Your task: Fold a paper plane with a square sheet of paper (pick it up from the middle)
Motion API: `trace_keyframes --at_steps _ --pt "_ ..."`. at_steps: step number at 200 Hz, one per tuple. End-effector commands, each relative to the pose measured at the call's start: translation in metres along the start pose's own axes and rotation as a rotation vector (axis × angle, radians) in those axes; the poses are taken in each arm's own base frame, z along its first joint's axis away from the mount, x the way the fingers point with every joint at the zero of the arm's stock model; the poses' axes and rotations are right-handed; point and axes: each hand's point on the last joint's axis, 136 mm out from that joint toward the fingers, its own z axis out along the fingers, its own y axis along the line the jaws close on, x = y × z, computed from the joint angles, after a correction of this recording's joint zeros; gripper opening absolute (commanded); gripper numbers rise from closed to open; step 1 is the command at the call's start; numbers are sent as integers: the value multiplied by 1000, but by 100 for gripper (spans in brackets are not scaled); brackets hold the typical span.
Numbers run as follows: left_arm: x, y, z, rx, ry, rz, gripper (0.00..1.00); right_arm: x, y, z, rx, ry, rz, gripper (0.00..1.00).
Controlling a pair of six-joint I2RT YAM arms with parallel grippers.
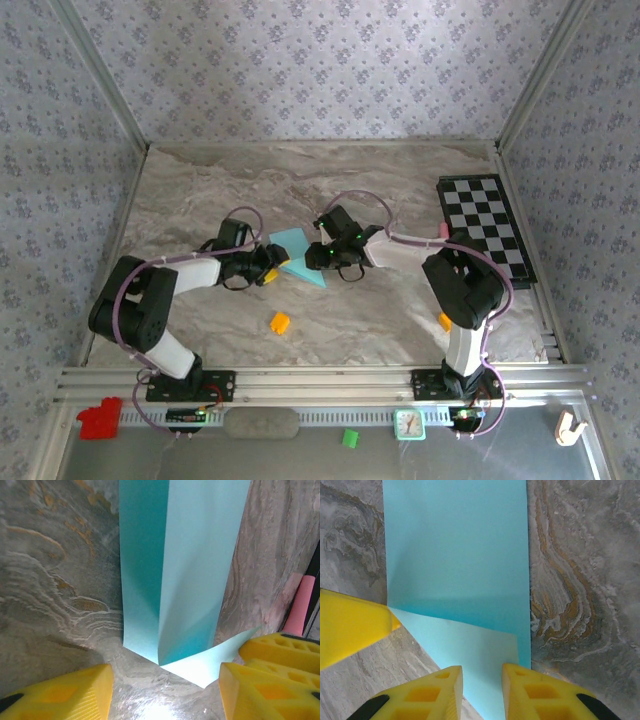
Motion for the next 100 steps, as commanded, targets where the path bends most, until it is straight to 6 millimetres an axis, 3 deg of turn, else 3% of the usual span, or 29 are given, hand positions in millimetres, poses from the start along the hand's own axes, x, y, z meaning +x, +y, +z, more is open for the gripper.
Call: trace_keyframes --at_steps 1,100 --pt "-3 -25 1 78 28 60 59 3 -2 1 -9 12 8 26" --pt "-2 -40 12 189 64 182 49 10 -17 13 22 57 29 22"
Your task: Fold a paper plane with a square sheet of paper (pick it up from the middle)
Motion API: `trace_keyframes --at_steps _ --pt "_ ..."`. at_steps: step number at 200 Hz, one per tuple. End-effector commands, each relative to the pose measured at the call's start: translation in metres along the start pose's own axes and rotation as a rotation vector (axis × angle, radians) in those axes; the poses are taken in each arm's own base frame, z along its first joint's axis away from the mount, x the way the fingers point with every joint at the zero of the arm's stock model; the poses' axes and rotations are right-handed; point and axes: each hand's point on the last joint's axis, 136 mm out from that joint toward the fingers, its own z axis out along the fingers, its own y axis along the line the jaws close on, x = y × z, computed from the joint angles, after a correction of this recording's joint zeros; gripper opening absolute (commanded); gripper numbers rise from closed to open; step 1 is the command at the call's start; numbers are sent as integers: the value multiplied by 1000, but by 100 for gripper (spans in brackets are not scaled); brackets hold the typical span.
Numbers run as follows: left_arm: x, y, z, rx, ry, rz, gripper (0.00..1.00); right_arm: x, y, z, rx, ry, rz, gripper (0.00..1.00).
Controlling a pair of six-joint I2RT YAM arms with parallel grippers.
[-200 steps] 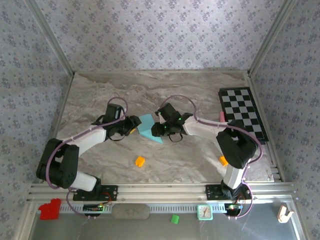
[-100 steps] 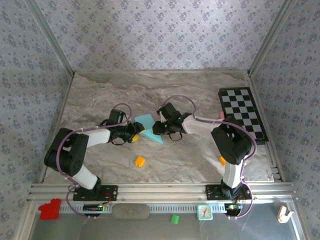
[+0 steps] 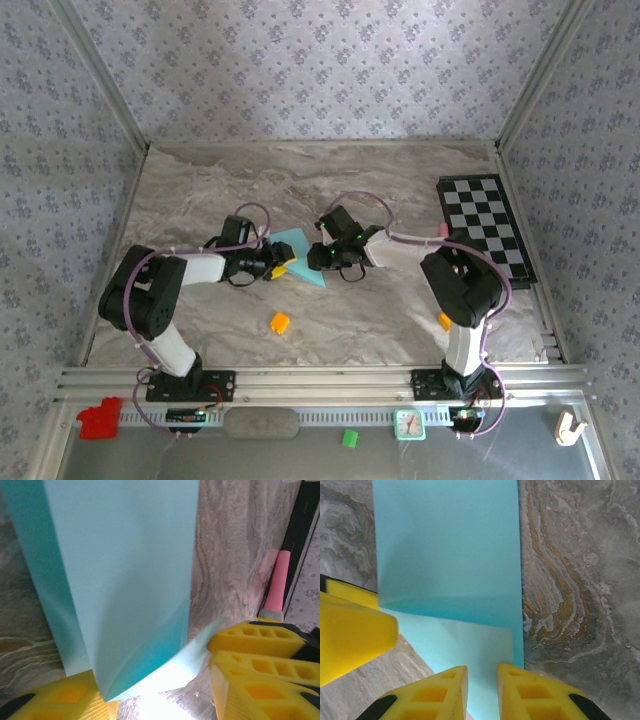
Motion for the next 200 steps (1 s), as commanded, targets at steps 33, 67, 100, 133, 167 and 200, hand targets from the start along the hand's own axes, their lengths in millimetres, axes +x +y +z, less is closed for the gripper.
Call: trace_keyframes --at_steps 33,67,100,133,167,200 --pt "-4 -17 3 78 1 117 45 6 -11 12 11 53 10 20" --pt "-4 -12 7 64 10 120 39 6 -10 16 2 67 -3 20" --pt "-3 -11 9 75 17 133 35 7 -15 19 12 82 3 20" --pt "-3 -10 10 73 16 144 29 8 -18 21 9 98 5 20" --pt "-8 -4 10 31 -3 135 19 3 -16 17 -4 85 -7 21" --pt "-13 5 9 -32 -25 101 11 -13 -9 -3 -23 12 -51 26"
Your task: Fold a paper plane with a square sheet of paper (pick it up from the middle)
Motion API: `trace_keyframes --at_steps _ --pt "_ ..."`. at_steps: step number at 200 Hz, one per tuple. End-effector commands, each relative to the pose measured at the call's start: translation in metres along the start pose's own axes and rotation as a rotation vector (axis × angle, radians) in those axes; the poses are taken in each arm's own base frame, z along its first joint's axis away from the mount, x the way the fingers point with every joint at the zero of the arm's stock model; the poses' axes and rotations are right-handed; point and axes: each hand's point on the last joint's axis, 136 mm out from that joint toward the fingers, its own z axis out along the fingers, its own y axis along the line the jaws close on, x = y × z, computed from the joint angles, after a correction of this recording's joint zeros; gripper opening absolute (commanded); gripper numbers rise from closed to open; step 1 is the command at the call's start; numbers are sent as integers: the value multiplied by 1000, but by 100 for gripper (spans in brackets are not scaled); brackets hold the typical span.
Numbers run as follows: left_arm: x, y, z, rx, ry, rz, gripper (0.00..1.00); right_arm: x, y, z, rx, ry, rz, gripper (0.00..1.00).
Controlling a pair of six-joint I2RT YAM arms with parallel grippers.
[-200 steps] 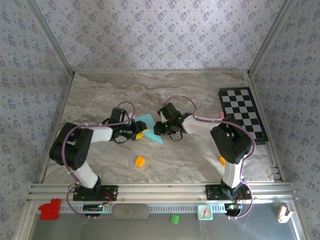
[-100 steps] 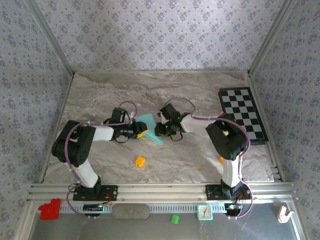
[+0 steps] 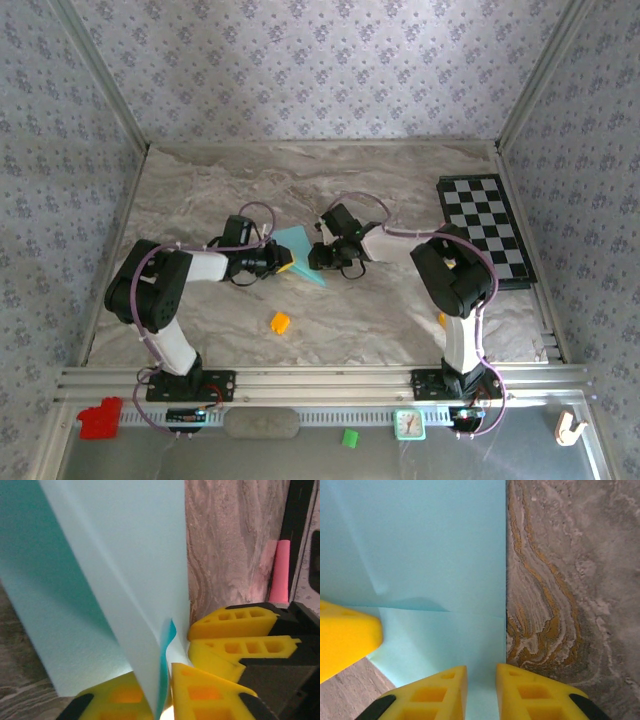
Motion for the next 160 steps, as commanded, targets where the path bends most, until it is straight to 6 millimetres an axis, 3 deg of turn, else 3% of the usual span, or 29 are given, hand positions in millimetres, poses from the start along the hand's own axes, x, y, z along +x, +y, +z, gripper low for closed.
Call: trace_keyframes --at_steps 1,87,160 --pt "-7 4 1 -48 -17 -1 10 -12 4 -20 -4 -46 -46 26" --pt "-12 13 -12 -214 -66 -96 4 -25 -22 -67 126 -254 -235 50" --pt "-14 -7 -16 -297 -38 -172 4 -10 21 -46 93 -304 -643 52"
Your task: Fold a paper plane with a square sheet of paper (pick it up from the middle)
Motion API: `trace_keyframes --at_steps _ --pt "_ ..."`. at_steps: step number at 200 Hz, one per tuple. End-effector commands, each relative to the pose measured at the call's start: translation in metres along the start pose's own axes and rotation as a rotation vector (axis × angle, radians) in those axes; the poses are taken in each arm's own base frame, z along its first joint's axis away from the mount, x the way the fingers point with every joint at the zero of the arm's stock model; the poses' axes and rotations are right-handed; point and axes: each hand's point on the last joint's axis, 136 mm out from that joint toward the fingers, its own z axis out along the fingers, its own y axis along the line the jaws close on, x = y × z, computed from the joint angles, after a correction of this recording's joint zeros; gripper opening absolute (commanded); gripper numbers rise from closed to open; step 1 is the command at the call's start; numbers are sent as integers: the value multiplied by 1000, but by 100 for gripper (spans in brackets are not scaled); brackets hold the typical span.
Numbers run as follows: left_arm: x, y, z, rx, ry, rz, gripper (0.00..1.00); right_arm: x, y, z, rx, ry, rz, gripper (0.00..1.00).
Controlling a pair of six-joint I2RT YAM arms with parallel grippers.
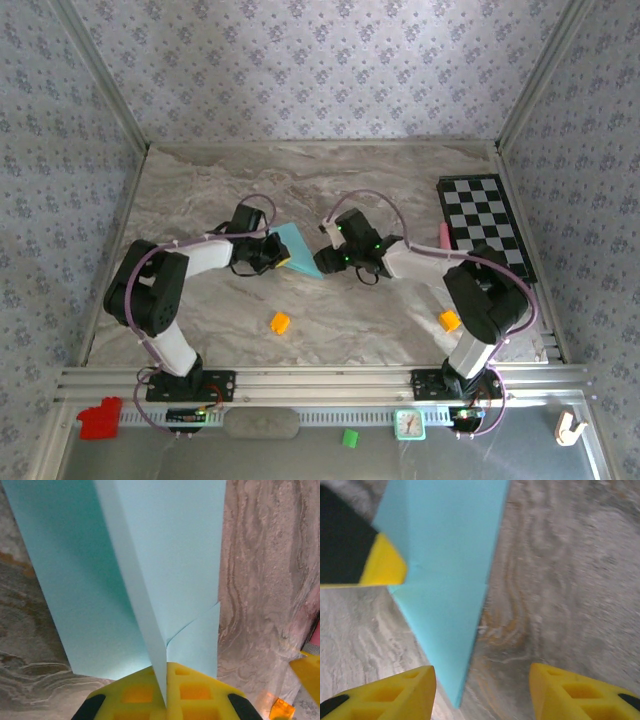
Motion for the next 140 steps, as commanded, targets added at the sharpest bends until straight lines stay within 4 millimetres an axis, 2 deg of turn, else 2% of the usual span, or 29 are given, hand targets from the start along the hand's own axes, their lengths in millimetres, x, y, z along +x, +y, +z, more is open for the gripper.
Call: trace_keyframes --at_steps 1,27,45,78,116,140 --pt "0 -9 -12 -47 6 -46 4 -10 13 4 4 -84 -192 51" --pt "1 -17 -18 -69 13 -89 4 -12 26 7 -34 -189 -294 52" --pt "3 -22 -22 -79 18 -106 5 -11 27 5 -33 -275 -341 55" --pt "6 -30 -28 -101 23 -112 5 -3 32 22 -78 -247 -397 57" --pt "6 -26 -30 -137 12 -132 5 -5 39 33 -96 -267 -443 58" --pt "7 -24 -31 -144 10 -144 5 2 43 38 -105 -255 -459 56"
